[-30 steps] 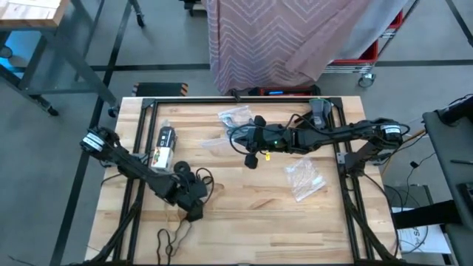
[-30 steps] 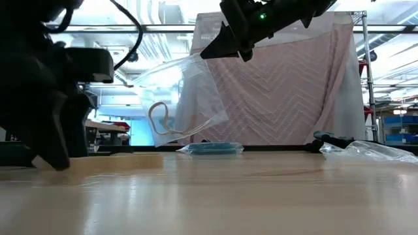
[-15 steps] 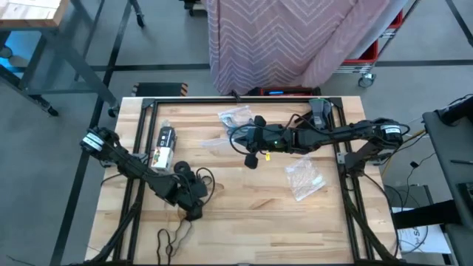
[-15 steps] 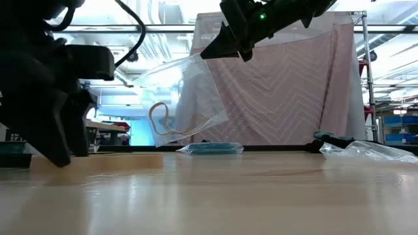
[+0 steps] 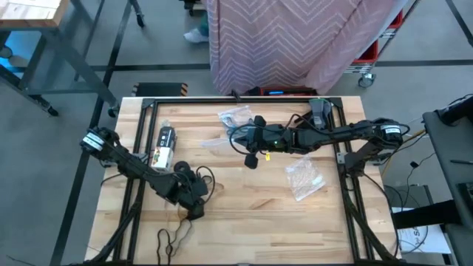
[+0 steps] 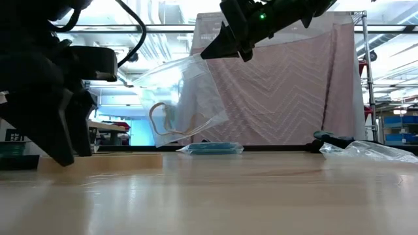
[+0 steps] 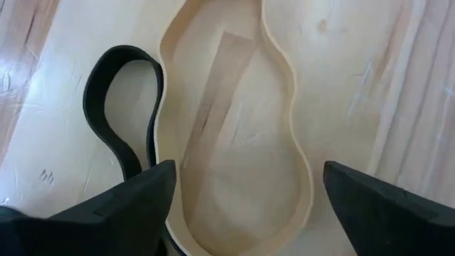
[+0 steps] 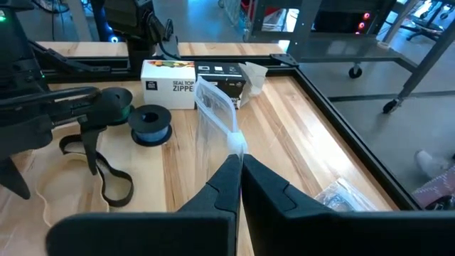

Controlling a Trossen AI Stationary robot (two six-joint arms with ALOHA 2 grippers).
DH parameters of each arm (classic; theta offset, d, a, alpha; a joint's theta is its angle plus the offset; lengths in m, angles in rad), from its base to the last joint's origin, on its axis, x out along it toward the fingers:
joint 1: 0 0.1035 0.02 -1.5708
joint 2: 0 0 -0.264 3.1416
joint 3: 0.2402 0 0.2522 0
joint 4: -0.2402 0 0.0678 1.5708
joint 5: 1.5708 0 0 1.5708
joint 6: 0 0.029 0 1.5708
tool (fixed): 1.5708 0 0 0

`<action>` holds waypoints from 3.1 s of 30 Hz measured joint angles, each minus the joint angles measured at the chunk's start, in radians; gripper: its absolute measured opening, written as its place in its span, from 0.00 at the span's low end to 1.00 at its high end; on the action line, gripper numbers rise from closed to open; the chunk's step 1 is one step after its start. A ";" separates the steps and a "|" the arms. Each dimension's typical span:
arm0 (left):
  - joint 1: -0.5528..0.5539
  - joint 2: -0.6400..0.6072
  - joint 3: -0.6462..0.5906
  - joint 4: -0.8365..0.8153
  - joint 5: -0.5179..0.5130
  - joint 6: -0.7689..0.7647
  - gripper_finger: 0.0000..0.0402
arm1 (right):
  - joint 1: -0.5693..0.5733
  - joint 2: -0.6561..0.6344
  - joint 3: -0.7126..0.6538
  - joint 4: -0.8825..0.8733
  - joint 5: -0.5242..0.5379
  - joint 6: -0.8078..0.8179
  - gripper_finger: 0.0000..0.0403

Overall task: Sort rubber bands
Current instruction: Put the brown rubberband into the transparent zip bag

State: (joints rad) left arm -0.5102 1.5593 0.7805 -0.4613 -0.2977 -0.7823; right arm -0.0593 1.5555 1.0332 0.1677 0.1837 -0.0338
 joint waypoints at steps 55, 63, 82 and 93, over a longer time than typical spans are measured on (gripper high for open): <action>0.014 -0.026 -0.005 0.044 0.077 0.108 0.00 | 0.000 0.000 -0.002 -0.002 0.000 0.000 0.00; 0.001 -0.174 0.131 -0.109 -0.243 0.244 0.00 | 0.000 0.000 -0.002 -0.003 0.000 -0.001 0.00; 0.222 -0.424 0.136 0.027 -0.689 0.698 0.00 | 0.001 0.000 -0.002 -0.006 -0.002 0.008 0.00; 0.306 -0.375 0.156 0.018 -0.796 0.821 0.00 | 0.000 0.000 -0.002 -0.006 -0.003 0.005 0.00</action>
State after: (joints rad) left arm -0.2044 1.1840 0.9363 -0.4432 -1.0939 0.0391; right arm -0.0589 1.5555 1.0313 0.1617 0.1802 -0.0290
